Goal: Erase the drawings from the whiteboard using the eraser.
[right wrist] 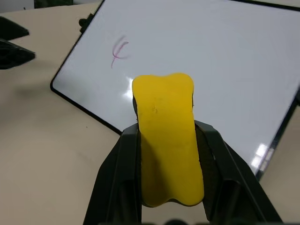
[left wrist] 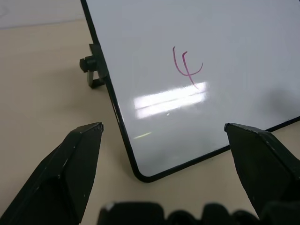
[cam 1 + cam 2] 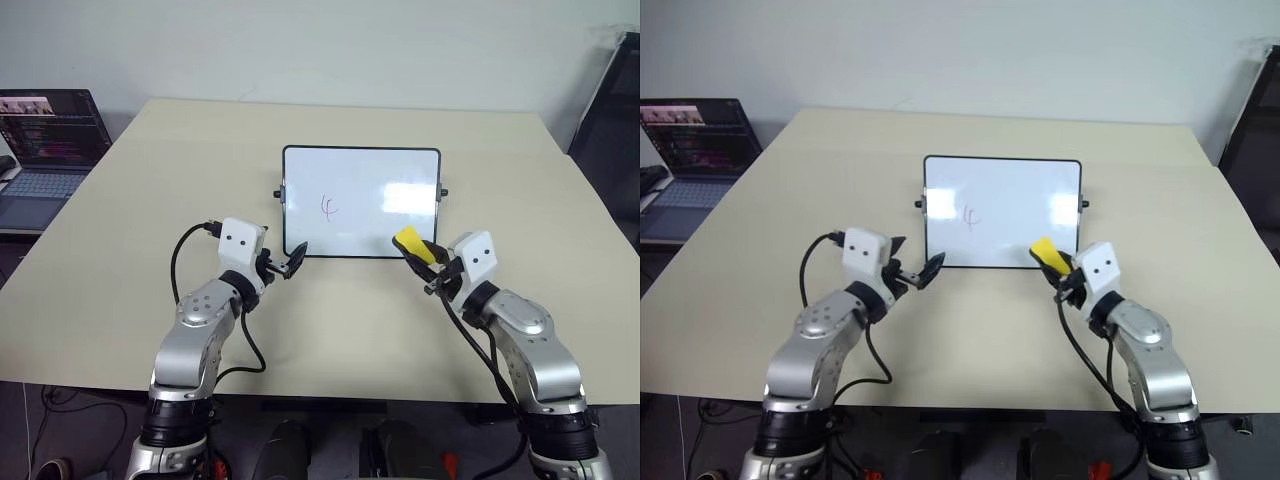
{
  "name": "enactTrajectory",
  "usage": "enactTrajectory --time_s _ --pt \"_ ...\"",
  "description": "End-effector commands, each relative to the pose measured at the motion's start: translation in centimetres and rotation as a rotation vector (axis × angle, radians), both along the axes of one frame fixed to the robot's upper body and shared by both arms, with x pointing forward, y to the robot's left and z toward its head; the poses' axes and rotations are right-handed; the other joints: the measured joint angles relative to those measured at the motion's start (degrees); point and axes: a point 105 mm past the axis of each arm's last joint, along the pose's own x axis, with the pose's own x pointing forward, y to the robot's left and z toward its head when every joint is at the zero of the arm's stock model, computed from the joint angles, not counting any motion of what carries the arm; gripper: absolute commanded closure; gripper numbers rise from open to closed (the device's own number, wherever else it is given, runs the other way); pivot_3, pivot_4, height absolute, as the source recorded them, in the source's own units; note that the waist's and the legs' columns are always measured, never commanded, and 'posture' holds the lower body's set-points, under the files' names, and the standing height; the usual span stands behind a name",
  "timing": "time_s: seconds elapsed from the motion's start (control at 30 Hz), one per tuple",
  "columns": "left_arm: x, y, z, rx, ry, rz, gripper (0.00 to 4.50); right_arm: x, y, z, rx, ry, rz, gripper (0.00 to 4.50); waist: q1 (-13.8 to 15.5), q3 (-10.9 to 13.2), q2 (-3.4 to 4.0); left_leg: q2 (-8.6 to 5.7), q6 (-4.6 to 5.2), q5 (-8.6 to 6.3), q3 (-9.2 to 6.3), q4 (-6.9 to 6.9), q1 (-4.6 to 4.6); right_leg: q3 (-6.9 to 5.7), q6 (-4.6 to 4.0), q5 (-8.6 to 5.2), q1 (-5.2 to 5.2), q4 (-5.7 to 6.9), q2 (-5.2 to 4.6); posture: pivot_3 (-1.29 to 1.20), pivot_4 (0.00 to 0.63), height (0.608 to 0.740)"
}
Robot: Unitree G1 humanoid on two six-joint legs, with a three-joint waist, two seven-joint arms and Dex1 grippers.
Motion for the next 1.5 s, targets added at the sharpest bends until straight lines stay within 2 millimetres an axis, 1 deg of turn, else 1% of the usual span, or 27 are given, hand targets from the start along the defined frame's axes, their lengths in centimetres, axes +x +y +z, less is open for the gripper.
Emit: enactTrajectory --time_s 0.03,0.17,0.27,0.33,0.37,0.5,0.6,0.7,0.87,0.93,1.03,1.17,1.23,1.3,1.37,1.43,1.5 --pt "-0.3 0.0 0.9 0.046 -0.042 -0.013 0.0 0.0 -0.6 1.3 -0.011 -0.063 -0.015 3.34 -0.02 0.0 0.0 0.01 0.0 0.0 0.0 0.0 0.0 0.0 0.0 0.0 -0.01 0.0 0.01 0.0 0.15 0.74" --pt "-0.3 0.7 0.5 0.057 -0.035 0.006 0.0 0.1 -0.7 1.1 -0.03 -0.059 -0.024 3.34 -0.02 0.0 0.0 0.03 0.0 0.0 0.0 0.0 0.02 0.0 0.0 0.0 0.01 0.01 0.04 0.0 0.15 0.74" --pt "-0.6 0.8 0.2 0.057 -0.031 0.006 0.0 0.3 0.0 1.6 -0.032 -0.077 -0.006 3.34 -0.03 0.0 0.0 0.02 0.0 0.0 0.03 0.0 0.02 0.0 0.0 0.0 0.0 0.0 0.03 0.0 0.15 0.74" --pt "-0.5 0.8 0.1 0.055 -0.025 0.012 0.0 0.5 1.1 2.4 -0.049 -0.096 0.027 3.34 -0.09 0.0 0.0 0.02 0.0 0.0 0.05 0.0 0.02 0.0 0.0 0.0 0.0 0.01 0.03 0.0 0.15 0.74" --pt "-0.5 0.9 0.0 0.06 -0.023 0.015 0.0 0.7 1.9 2.8 -0.077 -0.106 0.056 3.34 -0.13 0.0 0.0 0.03 0.0 0.0 0.05 0.0 0.03 0.0 0.0 0.0 0.0 0.01 0.04 0.0 0.15 0.74" --pt "0.0 1.2 -0.4 0.096 -0.009 0.019 0.0 1.5 4.8 3.5 -0.179 -0.131 0.143 3.34 -0.11 0.0 0.0 0.07 0.0 0.0 0.1 -0.01 0.11 -0.02 0.0 0.0 0.01 0.03 0.07 0.0 0.15 0.74" --pt "0.3 1.2 -0.5 0.122 -0.005 0.002 0.0 2.8 6.7 4.2 -0.236 -0.161 0.173 3.34 -0.06 0.0 0.0 0.07 0.0 0.0 0.1 -0.01 0.11 -0.02 -0.01 0.0 0.01 0.03 0.07 0.0 0.15 0.74" --pt "0.7 1.0 -0.2 0.139 -0.007 -0.021 0.0 4.4 8.0 4.8 -0.31 -0.192 0.183 3.34 -0.02 0.0 0.0 0.02 0.0 0.0 0.12 0.0 0.1 -0.02 0.0 0.01 0.0 0.03 0.05 0.0 0.15 0.74" --pt "1.4 0.5 0.6 0.16 -0.017 -0.065 0.0 7.4 10.4 6.5 -0.436 -0.254 0.208 3.34 -0.05 0.0 0.0 0.04 0.0 0.0 0.1 -0.03 0.1 -0.05 -0.01 0.01 -0.02 0.03 0.05 0.0 0.15 0.74" --pt "1.5 0.2 1.0 0.177 -0.026 -0.098 0.0 8.4 11.2 6.8 -0.495 -0.27 0.222 3.34 -0.08 0.0 0.0 0.05 0.0 0.0 0.12 -0.04 0.09 -0.04 -0.02 0.02 -0.04 0.02 0.05 0.0 0.15 0.74" --pt "1.7 -0.1 1.5 0.217 -0.041 -0.145 0.0 9.4 12.2 7.0 -0.544 -0.278 0.239 3.34 -0.12 0.0 0.0 0.05 0.0 0.0 0.13 -0.07 0.09 -0.05 -0.02 0.02 -0.05 0.02 0.04 0.0 0.15 0.74" --pt "1.8 -0.4 2.0 0.246 -0.055 -0.188 0.0 10.3 13.6 7.4 -0.589 -0.281 0.262 3.34 -0.12 0.02 0.02 0.05 0.0 0.0 0.14 -0.09 0.07 -0.03 -0.03 0.02 -0.08 0.01 0.03 0.0 0.15 0.74" --pt "1.8 -0.5 2.0 0.244 -0.056 -0.192 0.0 10.6 13.9 7.4 -0.584 -0.267 0.269 3.34 -0.12 0.02 0.03 0.05 0.0 0.0 0.15 -0.08 0.06 -0.03 -0.03 0.02 -0.09 0.01 0.02 0.0 0.15 0.74" --pt "1.8 -0.6 2.0 0.242 -0.057 -0.195 0.0 10.7 14.0 6.9 -0.59 -0.229 0.285 3.34 -0.12 0.02 0.03 0.05 0.0 0.0 0.13 -0.08 0.06 -0.04 -0.03 0.02 -0.1 0.01 0.01 0.0 0.15 0.74" --pt "1.8 -0.8 2.0 0.243 -0.06 -0.201 0.0 10.6 13.8 5.5 -0.618 -0.153 0.316 3.34 -0.1 0.02 0.03 0.06 0.0 0.0 0.13 -0.08 0.06 -0.04 -0.03 0.02 -0.11 0.02 0.01 0.0 0.15 0.74" --pt "1.8 -1.0 2.0 0.244 -0.061 -0.205 0.0 10.3 13.4 4.5 -0.658 -0.106 0.356 3.34 -0.07 0.03 0.04 0.05 0.0 0.0 0.13 -0.08 0.05 -0.04 -0.03 0.02 -0.09 0.02 0.0 0.0 0.15 0.74" --pt "1.8 -1.0 2.0 0.243 -0.062 -0.207 0.0 10.2 13.0 4.2 -0.683 -0.096 0.365 3.34 -0.05 0.03 0.05 0.03 0.0 0.0 0.11 -0.06 0.03 -0.06 -0.03 0.02 -0.1 0.02 -0.01 0.0 0.15 0.74"
